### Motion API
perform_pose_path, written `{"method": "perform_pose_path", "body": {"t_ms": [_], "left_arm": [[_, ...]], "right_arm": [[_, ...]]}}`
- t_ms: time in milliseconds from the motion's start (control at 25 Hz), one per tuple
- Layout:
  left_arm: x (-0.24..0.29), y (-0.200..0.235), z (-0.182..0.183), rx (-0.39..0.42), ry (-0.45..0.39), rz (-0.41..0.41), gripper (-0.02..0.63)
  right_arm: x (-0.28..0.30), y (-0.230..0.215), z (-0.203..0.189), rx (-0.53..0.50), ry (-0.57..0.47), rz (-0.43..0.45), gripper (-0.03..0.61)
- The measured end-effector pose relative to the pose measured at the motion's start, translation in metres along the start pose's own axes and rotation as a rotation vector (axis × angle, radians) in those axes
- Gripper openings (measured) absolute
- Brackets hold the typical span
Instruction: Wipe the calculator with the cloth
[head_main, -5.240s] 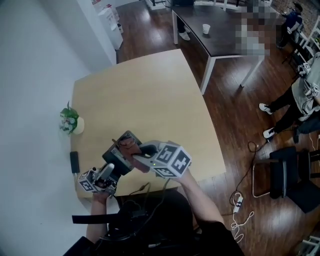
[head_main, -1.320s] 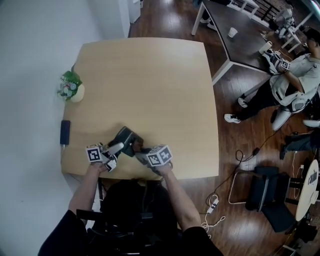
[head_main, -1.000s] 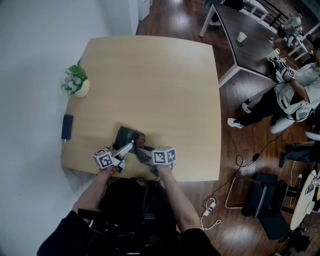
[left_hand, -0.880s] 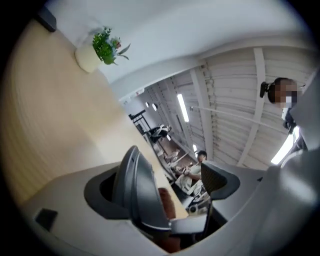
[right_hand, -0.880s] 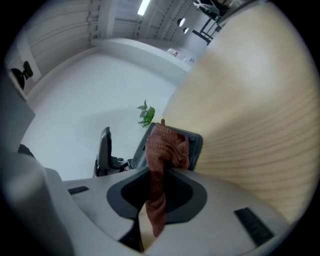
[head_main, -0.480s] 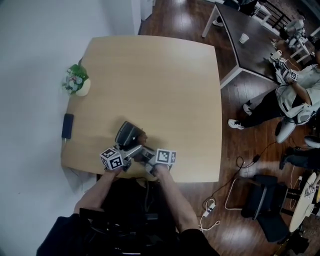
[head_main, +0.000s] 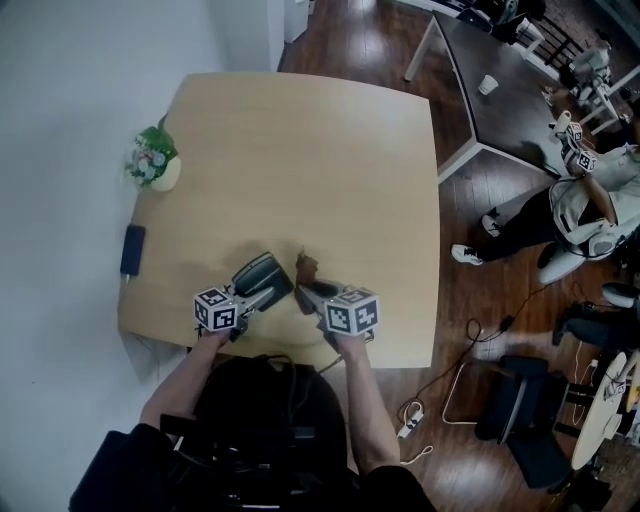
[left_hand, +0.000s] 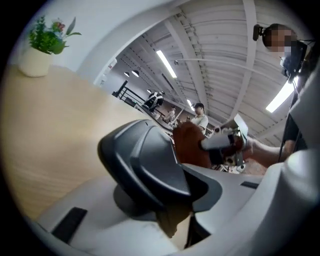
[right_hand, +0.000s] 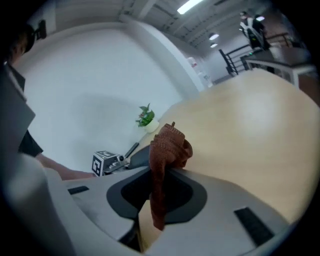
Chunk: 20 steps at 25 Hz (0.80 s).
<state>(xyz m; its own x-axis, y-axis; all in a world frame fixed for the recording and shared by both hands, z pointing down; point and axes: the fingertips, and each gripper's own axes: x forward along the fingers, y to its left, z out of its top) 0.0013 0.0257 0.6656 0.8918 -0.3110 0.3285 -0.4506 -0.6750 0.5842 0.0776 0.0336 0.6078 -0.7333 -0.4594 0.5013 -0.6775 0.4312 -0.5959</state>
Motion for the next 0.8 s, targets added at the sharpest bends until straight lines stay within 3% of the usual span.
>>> {"method": "perform_pose_path", "body": {"t_ms": [80, 200, 320, 520, 680, 800], "left_arm": [[0.003, -0.011, -0.003, 0.069, 0.081, -0.013, 0.127], [0.007, -0.029, -0.006, 0.215, 0.201, -0.023, 0.127], [0.009, -0.049, -0.002, 0.338, 0.266, -0.04, 0.123], [0.008, -0.07, 0.004, 0.406, 0.257, -0.069, 0.12], [0.004, -0.076, 0.005, 0.378, 0.225, -0.089, 0.12], [0.004, -0.082, 0.008, 0.327, 0.192, -0.112, 0.12]], "right_arm": [[0.004, 0.043, 0.024, -0.123, 0.026, 0.068, 0.06], [0.02, 0.111, 0.044, -0.229, 0.067, 0.183, 0.06], [0.041, 0.14, 0.035, -0.329, 0.166, 0.194, 0.06], [0.032, 0.11, 0.027, -0.411, 0.214, 0.073, 0.064], [0.007, 0.073, 0.031, -0.414, 0.185, -0.007, 0.064], [-0.022, 0.021, 0.025, -0.404, 0.19, -0.146, 0.064]]}}
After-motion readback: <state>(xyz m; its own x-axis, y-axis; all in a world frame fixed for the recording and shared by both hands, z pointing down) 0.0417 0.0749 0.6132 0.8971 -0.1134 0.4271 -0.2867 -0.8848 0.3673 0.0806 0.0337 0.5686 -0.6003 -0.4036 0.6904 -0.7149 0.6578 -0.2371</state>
